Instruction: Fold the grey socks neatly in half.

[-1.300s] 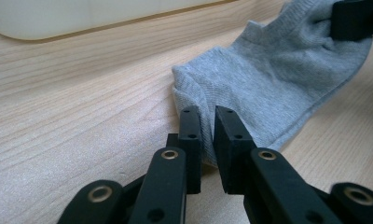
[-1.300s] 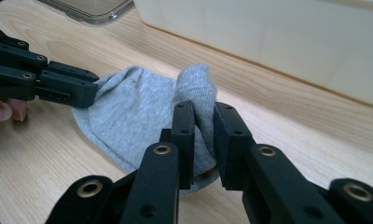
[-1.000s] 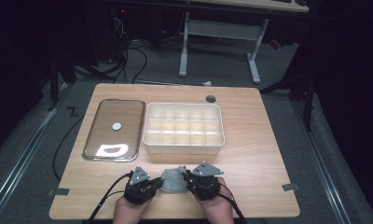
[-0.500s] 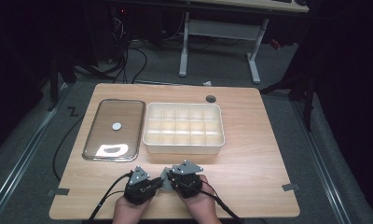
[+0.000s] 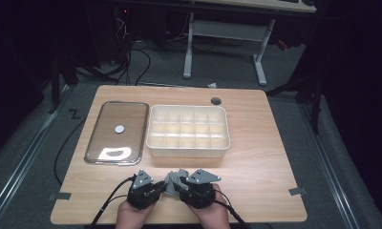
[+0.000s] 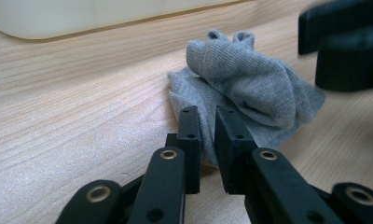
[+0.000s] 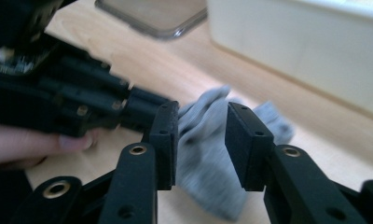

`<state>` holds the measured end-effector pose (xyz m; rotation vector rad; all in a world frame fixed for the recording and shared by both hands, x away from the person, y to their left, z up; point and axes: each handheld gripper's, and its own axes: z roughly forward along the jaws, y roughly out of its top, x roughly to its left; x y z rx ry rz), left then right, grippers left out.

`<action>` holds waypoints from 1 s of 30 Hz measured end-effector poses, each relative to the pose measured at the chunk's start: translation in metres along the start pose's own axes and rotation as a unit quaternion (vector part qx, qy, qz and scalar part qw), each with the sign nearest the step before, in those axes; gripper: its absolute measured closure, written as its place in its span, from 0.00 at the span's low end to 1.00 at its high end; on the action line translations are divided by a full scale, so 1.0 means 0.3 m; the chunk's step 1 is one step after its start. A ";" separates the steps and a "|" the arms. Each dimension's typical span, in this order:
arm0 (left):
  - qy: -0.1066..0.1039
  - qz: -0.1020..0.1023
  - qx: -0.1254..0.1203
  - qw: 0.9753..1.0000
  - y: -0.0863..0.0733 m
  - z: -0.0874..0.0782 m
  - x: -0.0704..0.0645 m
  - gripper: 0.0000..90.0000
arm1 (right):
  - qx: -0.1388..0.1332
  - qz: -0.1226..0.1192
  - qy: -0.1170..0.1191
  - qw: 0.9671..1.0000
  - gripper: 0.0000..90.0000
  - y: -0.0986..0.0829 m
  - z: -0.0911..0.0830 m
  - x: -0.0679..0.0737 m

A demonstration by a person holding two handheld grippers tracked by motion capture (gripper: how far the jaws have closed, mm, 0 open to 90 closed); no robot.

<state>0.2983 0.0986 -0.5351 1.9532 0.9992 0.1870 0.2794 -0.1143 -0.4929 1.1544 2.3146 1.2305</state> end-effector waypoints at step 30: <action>-0.015 -0.022 -0.033 0.999 0.006 -0.049 0.032 0.89 | 0.034 -0.028 0.033 0.998 0.95 -0.066 0.116 0.035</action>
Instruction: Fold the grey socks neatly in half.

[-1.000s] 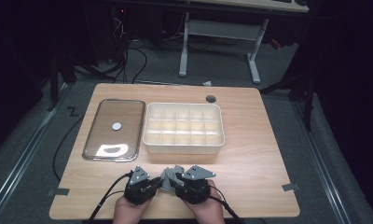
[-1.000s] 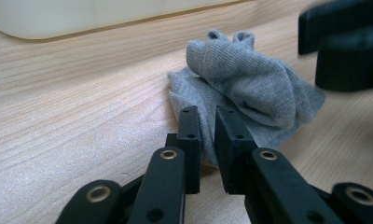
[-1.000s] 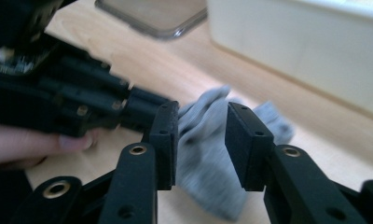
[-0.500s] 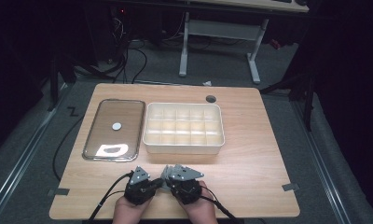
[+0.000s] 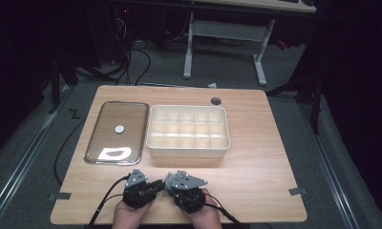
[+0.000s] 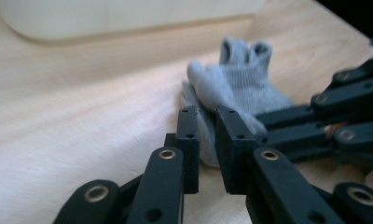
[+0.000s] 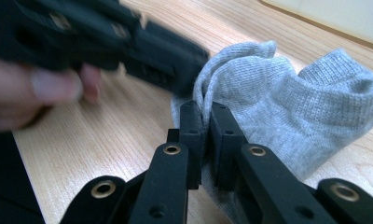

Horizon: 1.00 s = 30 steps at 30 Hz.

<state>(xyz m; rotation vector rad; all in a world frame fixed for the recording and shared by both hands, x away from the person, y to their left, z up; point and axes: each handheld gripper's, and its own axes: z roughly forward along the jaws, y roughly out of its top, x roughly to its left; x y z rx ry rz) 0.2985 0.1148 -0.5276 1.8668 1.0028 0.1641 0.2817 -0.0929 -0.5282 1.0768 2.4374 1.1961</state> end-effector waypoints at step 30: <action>-0.006 0.058 0.022 0.998 0.038 0.074 0.003 1.00 | -0.007 -0.006 -0.043 0.999 0.87 -0.026 -0.032 -0.053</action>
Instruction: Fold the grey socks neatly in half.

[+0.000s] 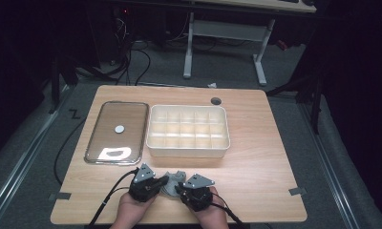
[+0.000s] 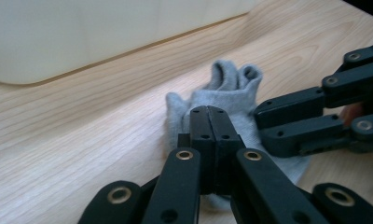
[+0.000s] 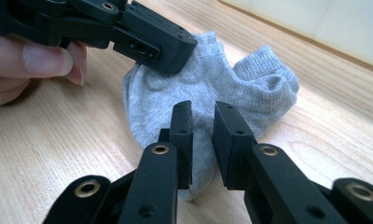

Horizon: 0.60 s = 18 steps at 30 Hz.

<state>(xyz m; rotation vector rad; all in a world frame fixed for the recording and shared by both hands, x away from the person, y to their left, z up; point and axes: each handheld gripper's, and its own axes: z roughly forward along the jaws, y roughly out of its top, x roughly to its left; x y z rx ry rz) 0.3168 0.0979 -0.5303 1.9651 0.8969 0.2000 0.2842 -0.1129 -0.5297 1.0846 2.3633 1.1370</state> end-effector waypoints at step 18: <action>0.039 0.057 0.012 0.998 -0.005 -0.008 -0.077 0.98 | -0.002 -0.004 -0.002 1.000 0.88 -0.005 0.001 0.002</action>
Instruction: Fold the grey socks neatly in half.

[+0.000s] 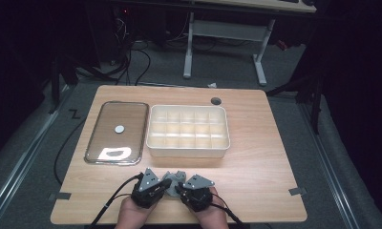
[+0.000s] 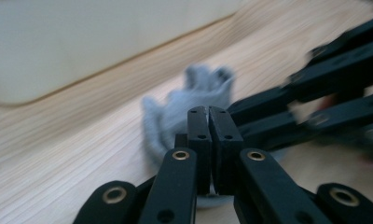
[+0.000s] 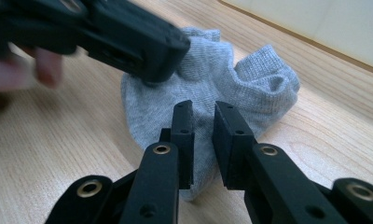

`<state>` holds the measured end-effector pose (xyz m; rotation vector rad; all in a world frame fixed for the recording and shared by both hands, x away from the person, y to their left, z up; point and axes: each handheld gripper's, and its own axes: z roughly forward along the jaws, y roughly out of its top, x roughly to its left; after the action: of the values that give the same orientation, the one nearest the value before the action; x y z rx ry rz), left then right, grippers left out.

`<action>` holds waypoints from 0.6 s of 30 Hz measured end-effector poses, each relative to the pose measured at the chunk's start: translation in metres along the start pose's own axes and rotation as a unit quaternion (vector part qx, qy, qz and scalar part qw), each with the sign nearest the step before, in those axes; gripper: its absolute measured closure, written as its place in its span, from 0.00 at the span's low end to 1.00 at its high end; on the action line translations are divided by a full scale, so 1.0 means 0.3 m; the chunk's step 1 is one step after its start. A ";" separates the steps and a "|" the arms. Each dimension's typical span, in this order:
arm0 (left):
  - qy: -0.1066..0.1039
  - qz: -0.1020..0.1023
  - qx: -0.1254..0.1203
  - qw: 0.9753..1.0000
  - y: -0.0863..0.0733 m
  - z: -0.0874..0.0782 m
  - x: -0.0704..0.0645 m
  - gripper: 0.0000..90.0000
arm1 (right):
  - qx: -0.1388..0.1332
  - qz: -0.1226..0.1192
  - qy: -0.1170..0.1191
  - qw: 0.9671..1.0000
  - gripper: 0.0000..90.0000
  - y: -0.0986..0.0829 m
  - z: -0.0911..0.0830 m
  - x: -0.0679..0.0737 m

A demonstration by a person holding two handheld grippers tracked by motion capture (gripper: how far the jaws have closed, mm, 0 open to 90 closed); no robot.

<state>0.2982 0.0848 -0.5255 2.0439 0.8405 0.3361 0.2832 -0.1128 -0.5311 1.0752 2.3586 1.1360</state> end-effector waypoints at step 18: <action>0.037 0.031 0.012 0.999 -0.031 0.000 -0.033 1.00 | 0.007 0.097 -0.006 0.995 0.58 -0.014 -0.010 -0.027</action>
<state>0.2868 0.0817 -0.5324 2.0940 0.8302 0.4398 0.2849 -0.1221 -0.5327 1.3351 2.2959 1.1762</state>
